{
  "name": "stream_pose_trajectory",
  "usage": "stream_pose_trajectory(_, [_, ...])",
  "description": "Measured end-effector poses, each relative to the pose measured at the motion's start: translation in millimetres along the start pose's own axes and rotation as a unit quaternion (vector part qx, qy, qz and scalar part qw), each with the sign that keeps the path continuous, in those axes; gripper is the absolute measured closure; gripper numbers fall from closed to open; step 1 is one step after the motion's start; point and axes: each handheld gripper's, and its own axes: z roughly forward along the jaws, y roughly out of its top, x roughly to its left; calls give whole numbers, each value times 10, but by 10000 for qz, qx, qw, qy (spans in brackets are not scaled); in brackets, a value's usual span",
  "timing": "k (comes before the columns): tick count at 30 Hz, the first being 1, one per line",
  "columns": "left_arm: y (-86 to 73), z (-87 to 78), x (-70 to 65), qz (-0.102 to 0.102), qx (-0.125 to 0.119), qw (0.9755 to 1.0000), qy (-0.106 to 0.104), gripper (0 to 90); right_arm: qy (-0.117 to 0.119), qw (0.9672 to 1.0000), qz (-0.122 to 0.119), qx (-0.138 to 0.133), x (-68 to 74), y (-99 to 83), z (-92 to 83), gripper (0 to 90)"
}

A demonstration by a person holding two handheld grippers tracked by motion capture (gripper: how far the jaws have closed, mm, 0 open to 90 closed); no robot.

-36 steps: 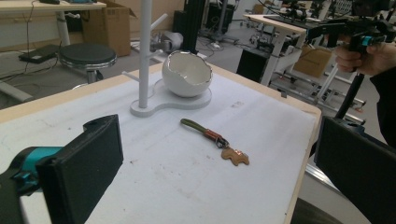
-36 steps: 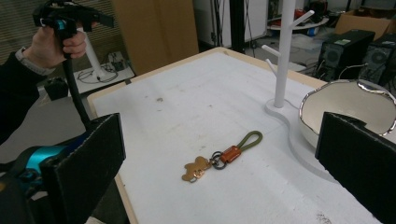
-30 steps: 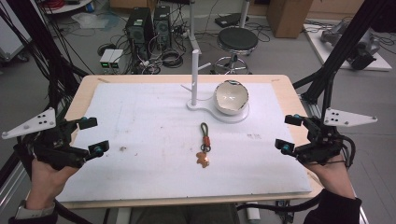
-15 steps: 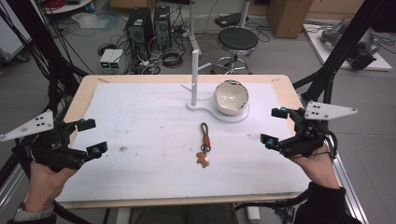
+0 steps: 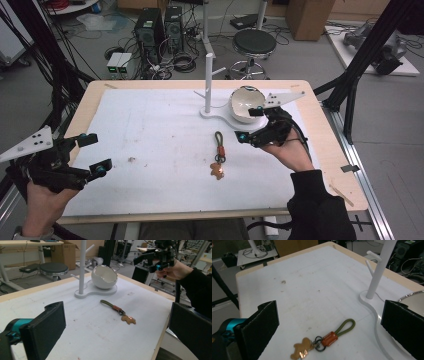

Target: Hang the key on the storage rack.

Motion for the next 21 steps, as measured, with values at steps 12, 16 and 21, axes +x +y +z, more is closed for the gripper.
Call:
stream_pose_trajectory(12, [-40, -94, -38, -52, -39, 9999, 85, 17, -406, 9977, 487, 240, -201, 50, 307, 8])
stream_pose_trajectory(16, [-44, -100, -35, -56, -32, 9999, 97, 17, -591, 9940, 738, 541, -275, -69, 463, 8])
stream_pose_trajectory(21, [-57, -81, -24, -74, 12, 10000, 66, 17, -592, 9917, 925, 670, -345, -193, 616, 8])
